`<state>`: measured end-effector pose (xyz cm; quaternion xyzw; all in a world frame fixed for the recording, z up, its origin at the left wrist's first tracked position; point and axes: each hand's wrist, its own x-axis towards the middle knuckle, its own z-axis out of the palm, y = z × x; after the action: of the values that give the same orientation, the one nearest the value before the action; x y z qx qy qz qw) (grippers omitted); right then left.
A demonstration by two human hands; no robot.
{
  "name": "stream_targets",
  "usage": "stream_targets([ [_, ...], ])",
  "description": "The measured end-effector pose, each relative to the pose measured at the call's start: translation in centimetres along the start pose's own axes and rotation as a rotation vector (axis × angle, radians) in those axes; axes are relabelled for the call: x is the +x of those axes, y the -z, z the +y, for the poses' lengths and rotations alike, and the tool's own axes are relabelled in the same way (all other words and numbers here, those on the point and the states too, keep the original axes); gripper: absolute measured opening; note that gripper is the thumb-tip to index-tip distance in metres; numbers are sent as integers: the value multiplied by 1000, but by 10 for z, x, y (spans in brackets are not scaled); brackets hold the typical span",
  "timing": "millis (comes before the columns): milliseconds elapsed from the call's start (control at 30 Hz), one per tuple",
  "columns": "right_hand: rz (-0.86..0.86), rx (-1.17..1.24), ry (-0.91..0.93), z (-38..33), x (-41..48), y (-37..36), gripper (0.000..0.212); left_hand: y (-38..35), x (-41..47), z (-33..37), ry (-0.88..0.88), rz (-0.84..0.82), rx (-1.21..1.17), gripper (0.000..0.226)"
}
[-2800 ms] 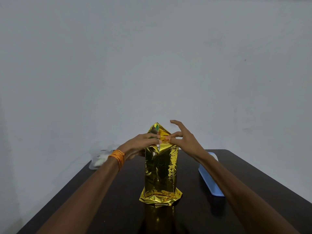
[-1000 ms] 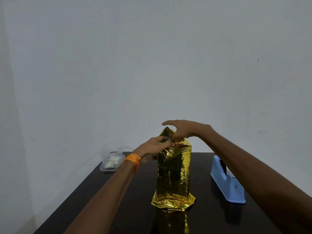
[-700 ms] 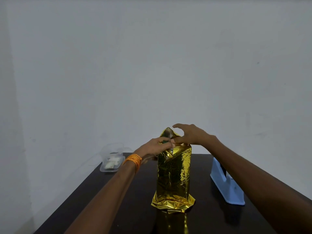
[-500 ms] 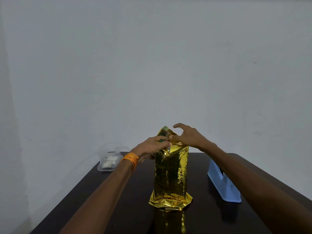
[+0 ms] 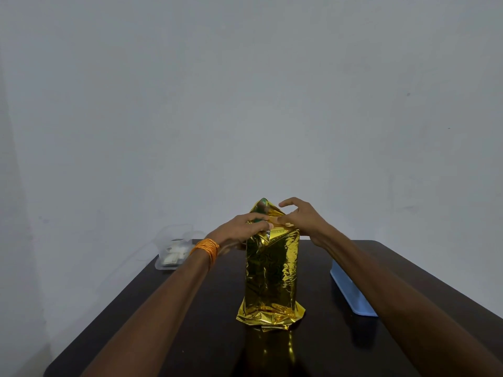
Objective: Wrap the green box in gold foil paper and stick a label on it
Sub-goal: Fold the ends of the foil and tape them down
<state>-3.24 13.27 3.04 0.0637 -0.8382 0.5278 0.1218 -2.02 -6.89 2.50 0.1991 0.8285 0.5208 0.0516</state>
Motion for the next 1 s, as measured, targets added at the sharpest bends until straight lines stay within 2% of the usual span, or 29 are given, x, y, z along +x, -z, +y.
stream_targets([
  [133,43,83,-27,3,1,-6,39,1,-3,-1,4,8,9,41],
  [367,-2,76,-25,1,-4,-6,58,-1,-6,9,27,-1,38,46],
  [433,12,65,-24,1,-4,-5,57,-3,-6,17,4,65,50,48],
  [533,17,66,-24,2,-5,-5,55,-6,-3,25,-135,250,46,28],
  [600,5,88,-31,4,-3,-5,56,-8,3,24,-173,328,66,39],
  [733,-6,95,-34,6,-4,-3,58,-12,11,21,-113,374,94,66],
  [1000,8,132,-31,2,-9,-6,57,-4,13,22,-34,378,-30,64],
])
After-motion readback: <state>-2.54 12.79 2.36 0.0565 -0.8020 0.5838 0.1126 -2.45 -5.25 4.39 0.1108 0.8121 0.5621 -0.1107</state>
